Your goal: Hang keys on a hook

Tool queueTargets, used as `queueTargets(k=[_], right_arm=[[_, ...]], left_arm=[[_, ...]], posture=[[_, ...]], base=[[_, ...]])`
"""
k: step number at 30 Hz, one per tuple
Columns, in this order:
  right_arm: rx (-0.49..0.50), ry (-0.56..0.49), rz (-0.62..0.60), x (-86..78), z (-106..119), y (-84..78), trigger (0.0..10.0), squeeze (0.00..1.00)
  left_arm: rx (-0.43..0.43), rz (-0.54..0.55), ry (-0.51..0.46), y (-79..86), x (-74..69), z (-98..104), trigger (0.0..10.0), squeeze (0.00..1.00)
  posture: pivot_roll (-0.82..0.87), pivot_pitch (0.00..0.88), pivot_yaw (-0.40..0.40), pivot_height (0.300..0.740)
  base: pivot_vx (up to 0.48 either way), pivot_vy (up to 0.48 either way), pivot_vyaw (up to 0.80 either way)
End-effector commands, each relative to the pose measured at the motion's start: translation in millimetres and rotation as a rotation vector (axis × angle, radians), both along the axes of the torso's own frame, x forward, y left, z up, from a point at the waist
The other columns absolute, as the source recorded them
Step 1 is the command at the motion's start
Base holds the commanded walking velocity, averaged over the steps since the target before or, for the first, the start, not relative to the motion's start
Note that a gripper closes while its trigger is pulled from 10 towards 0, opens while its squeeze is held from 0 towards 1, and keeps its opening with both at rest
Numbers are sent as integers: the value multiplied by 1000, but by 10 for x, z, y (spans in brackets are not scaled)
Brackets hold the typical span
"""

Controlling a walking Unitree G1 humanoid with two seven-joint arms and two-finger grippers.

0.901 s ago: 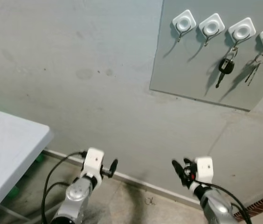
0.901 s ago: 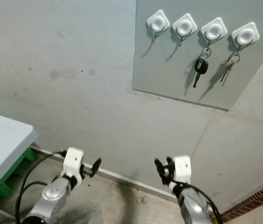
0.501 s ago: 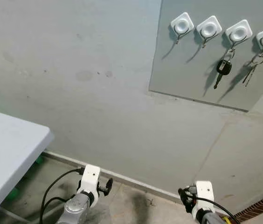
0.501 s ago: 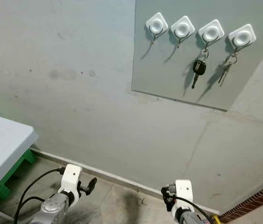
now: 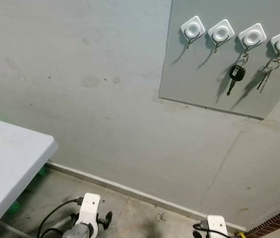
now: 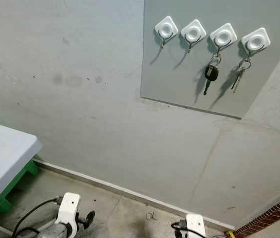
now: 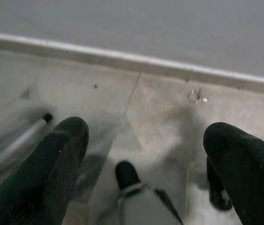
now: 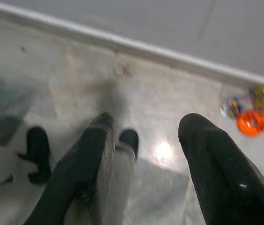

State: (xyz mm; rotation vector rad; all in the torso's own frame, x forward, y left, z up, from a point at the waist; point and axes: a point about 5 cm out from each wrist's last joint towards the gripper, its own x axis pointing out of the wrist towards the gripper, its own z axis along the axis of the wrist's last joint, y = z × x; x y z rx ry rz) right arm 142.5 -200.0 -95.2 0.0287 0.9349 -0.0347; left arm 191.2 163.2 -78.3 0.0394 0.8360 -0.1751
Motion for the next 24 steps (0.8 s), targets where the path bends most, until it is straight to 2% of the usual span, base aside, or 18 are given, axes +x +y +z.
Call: queueTargets(k=[1,6,13,24], right_arm=[[-14,15,-4,-9,-6,-18,10000,0],[-21,36,1,-37,-20,-18,10000,0],[-27,68,20,-72,-42,0,10000,0],[-32,91,53,-95,-60,43,10000,0]], left_arm=[[15,15,8,53,-7,-3,10000,0],[17,32,10,92,-12,-4,10000,0],[5,80,-9,127,50,31,10000,0],[2,78,-5,118,34,21,10000,0]], posture=[[-60,0,21,740],[-60,0,19,740],[-48,0,13,740],[-48,0,12,740]], base=[[0,0,0],[0,0,0],[0,0,0],[0,0,0]])
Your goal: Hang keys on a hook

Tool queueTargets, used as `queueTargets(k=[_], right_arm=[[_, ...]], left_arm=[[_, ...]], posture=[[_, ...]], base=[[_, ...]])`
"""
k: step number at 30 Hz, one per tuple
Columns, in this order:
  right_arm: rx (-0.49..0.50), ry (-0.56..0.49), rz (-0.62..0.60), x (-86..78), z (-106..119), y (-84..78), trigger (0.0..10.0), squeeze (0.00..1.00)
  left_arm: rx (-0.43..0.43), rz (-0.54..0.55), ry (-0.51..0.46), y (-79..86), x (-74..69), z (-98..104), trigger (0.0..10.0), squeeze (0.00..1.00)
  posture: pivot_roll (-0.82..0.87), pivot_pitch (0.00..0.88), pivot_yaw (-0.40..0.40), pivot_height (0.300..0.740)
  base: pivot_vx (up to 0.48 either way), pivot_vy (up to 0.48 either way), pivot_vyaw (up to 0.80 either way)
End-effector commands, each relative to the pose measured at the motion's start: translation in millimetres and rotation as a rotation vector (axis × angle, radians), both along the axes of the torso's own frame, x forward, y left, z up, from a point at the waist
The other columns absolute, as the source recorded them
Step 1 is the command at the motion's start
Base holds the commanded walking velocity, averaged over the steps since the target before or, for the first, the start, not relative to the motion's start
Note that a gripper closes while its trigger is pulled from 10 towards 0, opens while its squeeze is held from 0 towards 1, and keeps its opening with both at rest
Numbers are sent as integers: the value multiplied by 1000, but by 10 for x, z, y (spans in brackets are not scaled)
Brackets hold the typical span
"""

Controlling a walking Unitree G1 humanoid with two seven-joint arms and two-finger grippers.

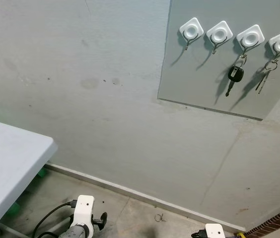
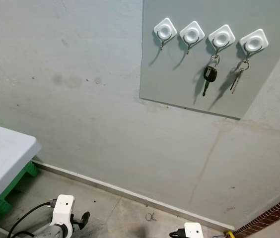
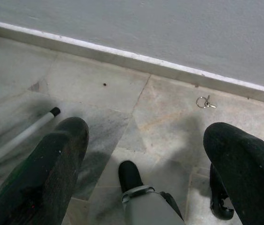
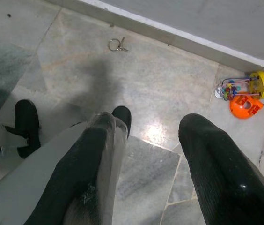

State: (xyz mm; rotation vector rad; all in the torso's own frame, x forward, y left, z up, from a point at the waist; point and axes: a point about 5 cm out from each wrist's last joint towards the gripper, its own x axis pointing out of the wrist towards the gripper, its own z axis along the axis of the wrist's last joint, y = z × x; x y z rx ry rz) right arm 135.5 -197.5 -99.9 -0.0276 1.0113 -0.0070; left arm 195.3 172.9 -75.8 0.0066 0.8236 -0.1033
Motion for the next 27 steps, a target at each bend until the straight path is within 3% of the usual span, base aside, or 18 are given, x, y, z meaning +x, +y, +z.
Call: queueTargets(k=[1,13,27], right_arm=[[1,16,4,-28,-14,16,10000,0],[-17,34,35,-62,-25,1,10000,0],[-23,47,46,-92,-39,21,10000,0]], left_arm=[[3,2,9,22,-10,-5,10000,0],[4,8,11,31,-15,-8,10000,0],[3,6,14,29,-17,-10,10000,0]], posture=[[-46,0,11,740],[-43,0,11,740],[-47,0,12,740]], base=[[0,0,0],[0,0,0],[0,0,788]])
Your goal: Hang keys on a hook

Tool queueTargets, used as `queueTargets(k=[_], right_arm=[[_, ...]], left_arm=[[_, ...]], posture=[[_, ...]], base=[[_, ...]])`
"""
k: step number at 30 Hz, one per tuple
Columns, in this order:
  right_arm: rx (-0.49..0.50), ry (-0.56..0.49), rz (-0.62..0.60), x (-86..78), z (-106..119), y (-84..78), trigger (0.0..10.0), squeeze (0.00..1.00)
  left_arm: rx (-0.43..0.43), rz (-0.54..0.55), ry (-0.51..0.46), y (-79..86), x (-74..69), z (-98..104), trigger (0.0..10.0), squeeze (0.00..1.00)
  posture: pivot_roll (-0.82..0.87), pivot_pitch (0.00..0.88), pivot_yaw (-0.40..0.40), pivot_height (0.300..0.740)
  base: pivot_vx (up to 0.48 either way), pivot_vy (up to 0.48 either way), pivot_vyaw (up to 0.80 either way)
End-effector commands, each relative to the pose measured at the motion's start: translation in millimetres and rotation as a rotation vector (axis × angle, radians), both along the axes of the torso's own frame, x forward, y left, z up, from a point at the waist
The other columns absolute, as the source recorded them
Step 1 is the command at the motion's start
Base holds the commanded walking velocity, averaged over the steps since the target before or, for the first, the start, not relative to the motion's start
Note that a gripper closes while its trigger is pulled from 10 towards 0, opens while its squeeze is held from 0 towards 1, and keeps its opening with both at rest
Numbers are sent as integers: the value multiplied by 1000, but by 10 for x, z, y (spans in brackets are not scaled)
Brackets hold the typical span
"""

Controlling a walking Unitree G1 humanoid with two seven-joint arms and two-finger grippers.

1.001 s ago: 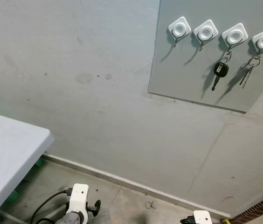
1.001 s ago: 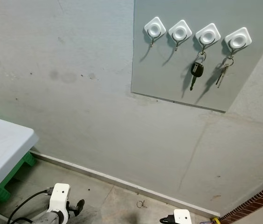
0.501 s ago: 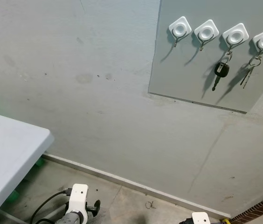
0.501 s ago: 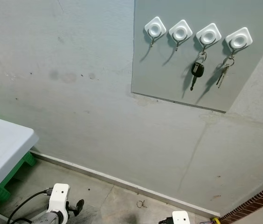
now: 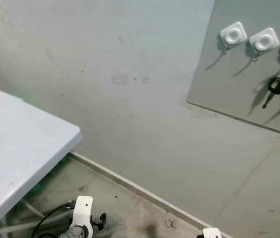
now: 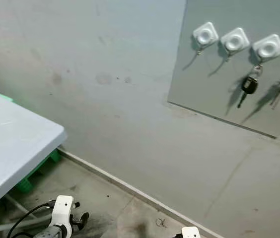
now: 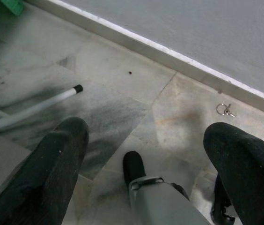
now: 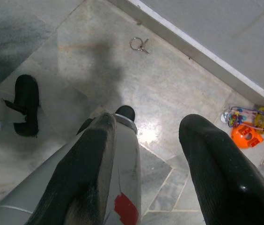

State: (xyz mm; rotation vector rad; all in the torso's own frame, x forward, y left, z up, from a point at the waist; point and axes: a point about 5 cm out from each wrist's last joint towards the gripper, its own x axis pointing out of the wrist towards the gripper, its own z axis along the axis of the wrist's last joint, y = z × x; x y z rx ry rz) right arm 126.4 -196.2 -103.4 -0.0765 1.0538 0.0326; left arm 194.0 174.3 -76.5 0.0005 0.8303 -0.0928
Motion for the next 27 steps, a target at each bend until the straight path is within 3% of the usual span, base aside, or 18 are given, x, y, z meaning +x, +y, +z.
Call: queueTargets(k=[1,27], right_arm=[[0,3,-9,-1,-3,11,10000,0],[-2,23,3,-48,-20,16,10000,0]], left_arm=[[3,-5,7,11,-5,-3,10000,0],[0,-4,12,-9,-22,-15,10000,0]], posture=[[-47,0,12,740],[-43,0,4,740]], base=[[0,0,800],[0,0,800]])
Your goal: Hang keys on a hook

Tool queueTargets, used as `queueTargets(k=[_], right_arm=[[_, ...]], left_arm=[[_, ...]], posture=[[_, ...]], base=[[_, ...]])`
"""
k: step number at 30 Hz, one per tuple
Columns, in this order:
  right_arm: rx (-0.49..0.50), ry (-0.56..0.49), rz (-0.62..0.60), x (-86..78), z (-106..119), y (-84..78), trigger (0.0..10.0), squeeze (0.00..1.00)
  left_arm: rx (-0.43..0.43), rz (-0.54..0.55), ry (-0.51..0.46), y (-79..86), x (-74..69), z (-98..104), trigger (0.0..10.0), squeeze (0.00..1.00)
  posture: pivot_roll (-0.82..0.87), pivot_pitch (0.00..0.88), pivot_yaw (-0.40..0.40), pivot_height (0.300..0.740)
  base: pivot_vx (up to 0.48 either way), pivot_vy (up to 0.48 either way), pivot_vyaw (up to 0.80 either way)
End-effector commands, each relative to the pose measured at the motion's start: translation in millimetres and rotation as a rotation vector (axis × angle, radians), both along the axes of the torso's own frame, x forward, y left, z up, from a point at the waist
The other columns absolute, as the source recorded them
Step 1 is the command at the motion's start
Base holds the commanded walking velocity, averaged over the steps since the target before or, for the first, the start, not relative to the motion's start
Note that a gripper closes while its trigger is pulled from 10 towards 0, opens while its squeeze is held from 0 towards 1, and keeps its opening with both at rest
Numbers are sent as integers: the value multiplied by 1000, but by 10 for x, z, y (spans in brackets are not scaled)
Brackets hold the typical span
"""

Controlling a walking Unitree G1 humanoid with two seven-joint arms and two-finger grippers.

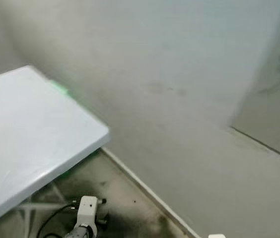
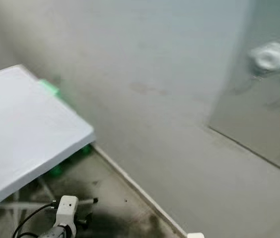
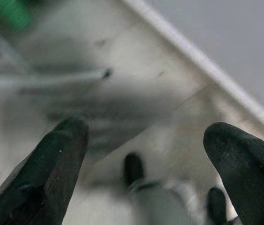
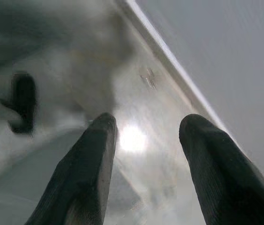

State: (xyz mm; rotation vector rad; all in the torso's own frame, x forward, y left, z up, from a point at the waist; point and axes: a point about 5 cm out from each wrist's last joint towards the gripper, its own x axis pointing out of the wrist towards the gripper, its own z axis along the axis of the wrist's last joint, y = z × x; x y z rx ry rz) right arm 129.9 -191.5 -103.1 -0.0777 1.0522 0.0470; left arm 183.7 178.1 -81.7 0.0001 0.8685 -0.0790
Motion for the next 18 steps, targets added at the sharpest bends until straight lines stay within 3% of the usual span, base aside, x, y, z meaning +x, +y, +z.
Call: queueTargets(k=[1,18], right_arm=[[-9,24,-8,-80,-22,-32,10000,0],[-9,25,0,-74,-20,-34,10000,0]], left_arm=[[-6,-16,-26,-48,84,39,10000,0],[-4,-18,-26,-34,95,45,10000,0]], posture=[[-43,0,4,740],[-45,0,6,740]], base=[[0,0,800],[0,0,800]])
